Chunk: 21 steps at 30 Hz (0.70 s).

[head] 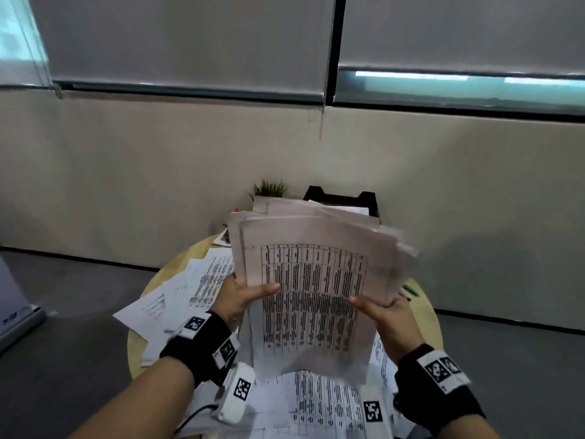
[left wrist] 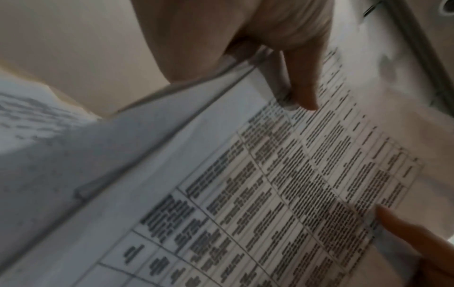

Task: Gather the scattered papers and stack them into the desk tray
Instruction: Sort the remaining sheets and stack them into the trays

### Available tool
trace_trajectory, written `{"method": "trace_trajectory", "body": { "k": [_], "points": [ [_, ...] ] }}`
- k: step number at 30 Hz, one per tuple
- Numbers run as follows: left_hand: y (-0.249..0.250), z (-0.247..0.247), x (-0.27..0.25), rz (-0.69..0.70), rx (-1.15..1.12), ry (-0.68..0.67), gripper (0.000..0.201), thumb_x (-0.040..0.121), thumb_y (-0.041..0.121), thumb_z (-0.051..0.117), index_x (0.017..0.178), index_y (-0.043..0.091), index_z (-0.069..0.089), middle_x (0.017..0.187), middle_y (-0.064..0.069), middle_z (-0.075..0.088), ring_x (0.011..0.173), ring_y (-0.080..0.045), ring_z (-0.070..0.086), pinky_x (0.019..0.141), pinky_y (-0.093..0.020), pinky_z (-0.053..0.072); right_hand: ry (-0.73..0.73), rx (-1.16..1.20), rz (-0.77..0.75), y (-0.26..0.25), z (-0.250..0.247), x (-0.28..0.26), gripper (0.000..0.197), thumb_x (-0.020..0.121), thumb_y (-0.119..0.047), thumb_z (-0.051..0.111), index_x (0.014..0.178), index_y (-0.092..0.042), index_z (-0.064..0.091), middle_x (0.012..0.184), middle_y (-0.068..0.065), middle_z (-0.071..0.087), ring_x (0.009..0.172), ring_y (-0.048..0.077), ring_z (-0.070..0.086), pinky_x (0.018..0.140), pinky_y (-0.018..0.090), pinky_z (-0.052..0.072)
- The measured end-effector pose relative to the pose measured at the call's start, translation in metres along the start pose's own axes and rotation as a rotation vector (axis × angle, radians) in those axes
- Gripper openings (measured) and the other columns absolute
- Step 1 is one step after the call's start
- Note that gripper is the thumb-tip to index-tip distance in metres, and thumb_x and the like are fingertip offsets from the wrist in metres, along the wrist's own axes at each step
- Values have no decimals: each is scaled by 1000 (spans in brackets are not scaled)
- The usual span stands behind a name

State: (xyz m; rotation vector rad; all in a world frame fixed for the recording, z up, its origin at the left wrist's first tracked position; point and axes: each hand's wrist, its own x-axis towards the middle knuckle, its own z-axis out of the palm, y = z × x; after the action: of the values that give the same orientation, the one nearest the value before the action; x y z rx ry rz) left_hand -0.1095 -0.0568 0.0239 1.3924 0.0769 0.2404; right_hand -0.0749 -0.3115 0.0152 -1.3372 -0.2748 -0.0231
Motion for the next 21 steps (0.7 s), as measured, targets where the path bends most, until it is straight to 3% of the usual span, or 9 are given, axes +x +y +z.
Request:
{"method": "trace_trajectory", "body": {
  "k": [2, 5, 9, 13, 16, 18, 19, 21],
  "points": [
    [-6, 3, 2, -1, 28, 30, 79, 31, 32, 93, 99, 5, 62, 86, -1, 74, 89, -16, 69, 94, -41, 50, 22, 4, 10, 2, 3, -1, 34, 67, 5, 75, 100, -4, 70, 97, 8, 75, 94, 24, 70, 82, 30, 57],
    [-2, 14, 2, 36, 34, 38, 72, 36, 28, 92, 99, 9, 64, 89, -2, 74, 94, -21, 68, 95, -42, 50, 36, 20, -16, -5, 10, 2, 33, 68, 1, 75, 99, -8, 70, 98, 8, 75, 96, 25, 70, 87, 36, 55],
    [16, 23, 5, 157, -8, 69, 64, 39, 40, 84, 96, 16, 67, 89, 2, 75, 89, -12, 70, 82, -29, 54, 79, 6, -89, -26, 17, 16, 25, 73, -6, 76, 96, -12, 70, 95, 6, 75, 95, 22, 70, 87, 35, 52],
    [27, 24, 6, 196, -58, 112, 60, 41, 45, 84, 92, 19, 67, 84, 8, 75, 86, -6, 70, 83, -24, 52, 80, -40, -112, -31, 17, 20, 39, 63, -28, 81, 97, -12, 72, 97, 7, 75, 96, 21, 70, 86, 31, 54],
    [16, 21, 3, 126, -63, 133, 42, 59, 30, 83, 95, 16, 67, 83, 9, 75, 86, -6, 70, 96, -35, 48, 50, -76, -78, -22, 14, 16, 34, 63, -26, 82, 95, -17, 71, 98, 6, 74, 96, 22, 69, 90, 40, 53],
    [4, 22, 0, 76, -90, 185, 28, 68, 20, 76, 95, 19, 67, 84, 8, 75, 95, -12, 67, 105, -42, 40, 32, -110, -32, -14, 13, 12, 45, 58, -34, 86, 98, -19, 72, 98, 3, 74, 96, 20, 68, 94, 44, 51],
    [-1, 24, -1, 55, -113, 214, 26, 68, 21, 76, 92, 21, 67, 86, 7, 74, 99, -17, 64, 106, -44, 38, 6, -121, -23, -11, 13, 10, 46, 58, -37, 84, 98, -20, 72, 99, 4, 74, 96, 21, 68, 95, 47, 50],
    [-1, 33, -6, 36, -159, 245, 28, 63, 28, 75, 89, 22, 66, 90, 2, 72, 102, -22, 61, 105, -47, 38, -20, -111, -39, -9, 18, 8, 33, 68, -26, 82, 98, -20, 71, 99, 6, 73, 95, 22, 68, 95, 50, 49]
  ]
}}
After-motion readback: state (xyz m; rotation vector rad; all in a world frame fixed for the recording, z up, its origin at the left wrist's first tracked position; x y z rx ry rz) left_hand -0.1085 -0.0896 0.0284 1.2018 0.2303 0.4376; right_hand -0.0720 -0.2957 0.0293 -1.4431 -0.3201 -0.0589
